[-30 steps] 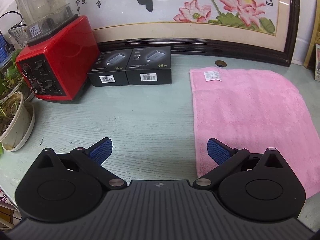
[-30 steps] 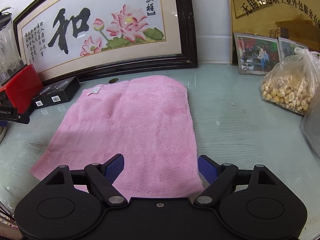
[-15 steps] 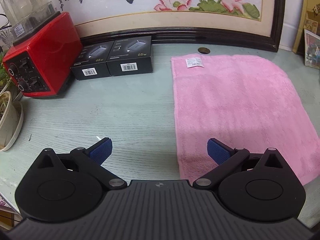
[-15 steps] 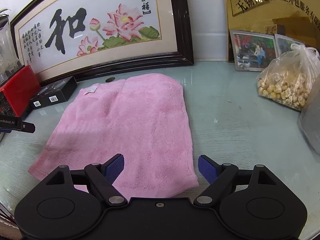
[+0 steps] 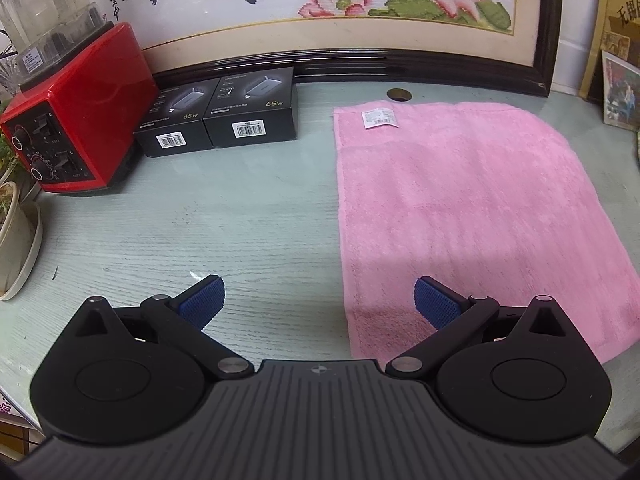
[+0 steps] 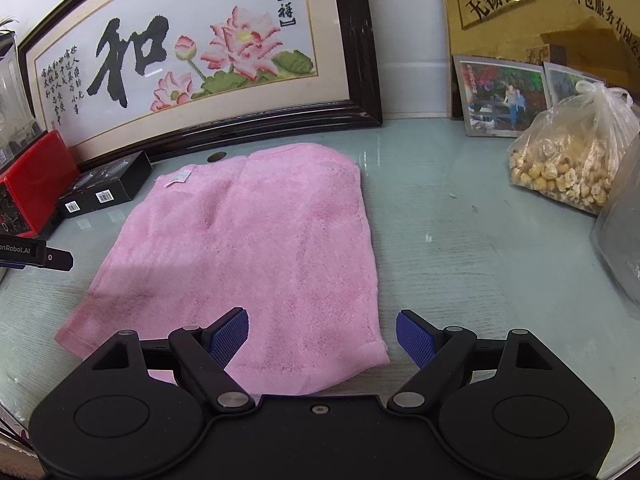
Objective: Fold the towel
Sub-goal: 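Move both tools toward the pink towel's edge, grippers open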
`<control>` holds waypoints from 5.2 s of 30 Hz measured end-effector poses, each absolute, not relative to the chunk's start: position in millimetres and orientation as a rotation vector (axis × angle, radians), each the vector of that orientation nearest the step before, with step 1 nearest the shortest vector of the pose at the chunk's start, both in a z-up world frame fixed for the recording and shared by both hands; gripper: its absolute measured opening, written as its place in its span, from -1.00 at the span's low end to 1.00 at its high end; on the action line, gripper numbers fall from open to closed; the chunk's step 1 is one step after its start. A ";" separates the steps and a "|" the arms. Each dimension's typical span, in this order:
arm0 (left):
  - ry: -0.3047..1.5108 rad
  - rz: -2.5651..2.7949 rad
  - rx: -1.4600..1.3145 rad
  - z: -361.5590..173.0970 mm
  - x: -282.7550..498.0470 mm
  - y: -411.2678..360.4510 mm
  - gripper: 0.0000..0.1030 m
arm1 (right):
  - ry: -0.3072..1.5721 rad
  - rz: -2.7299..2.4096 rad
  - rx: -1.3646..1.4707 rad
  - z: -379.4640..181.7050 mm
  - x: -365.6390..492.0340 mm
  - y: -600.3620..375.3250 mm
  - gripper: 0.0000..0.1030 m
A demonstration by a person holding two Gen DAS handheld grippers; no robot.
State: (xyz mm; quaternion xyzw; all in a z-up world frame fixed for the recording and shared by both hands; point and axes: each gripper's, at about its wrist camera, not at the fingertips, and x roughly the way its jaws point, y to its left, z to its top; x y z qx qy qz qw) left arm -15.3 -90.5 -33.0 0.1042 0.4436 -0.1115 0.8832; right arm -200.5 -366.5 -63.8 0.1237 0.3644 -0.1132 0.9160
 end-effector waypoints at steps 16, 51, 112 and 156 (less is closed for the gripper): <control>0.929 -0.231 0.221 -35.1 -19.6 -91.1 1.00 | 0.755 -0.225 0.256 -64.2 -202.2 -368.2 0.56; 0.908 -0.199 0.241 -33.7 -25.2 -90.4 1.00 | 0.757 -0.220 0.256 -64.2 -202.7 -368.3 0.56; 0.933 -0.250 0.234 -41.0 -29.1 -93.0 1.00 | 0.777 -0.217 0.267 -67.8 -203.9 -370.3 0.61; 0.944 -0.252 0.264 -48.9 -18.7 -97.6 1.00 | 0.801 -0.219 0.273 -71.8 -192.1 -374.1 0.61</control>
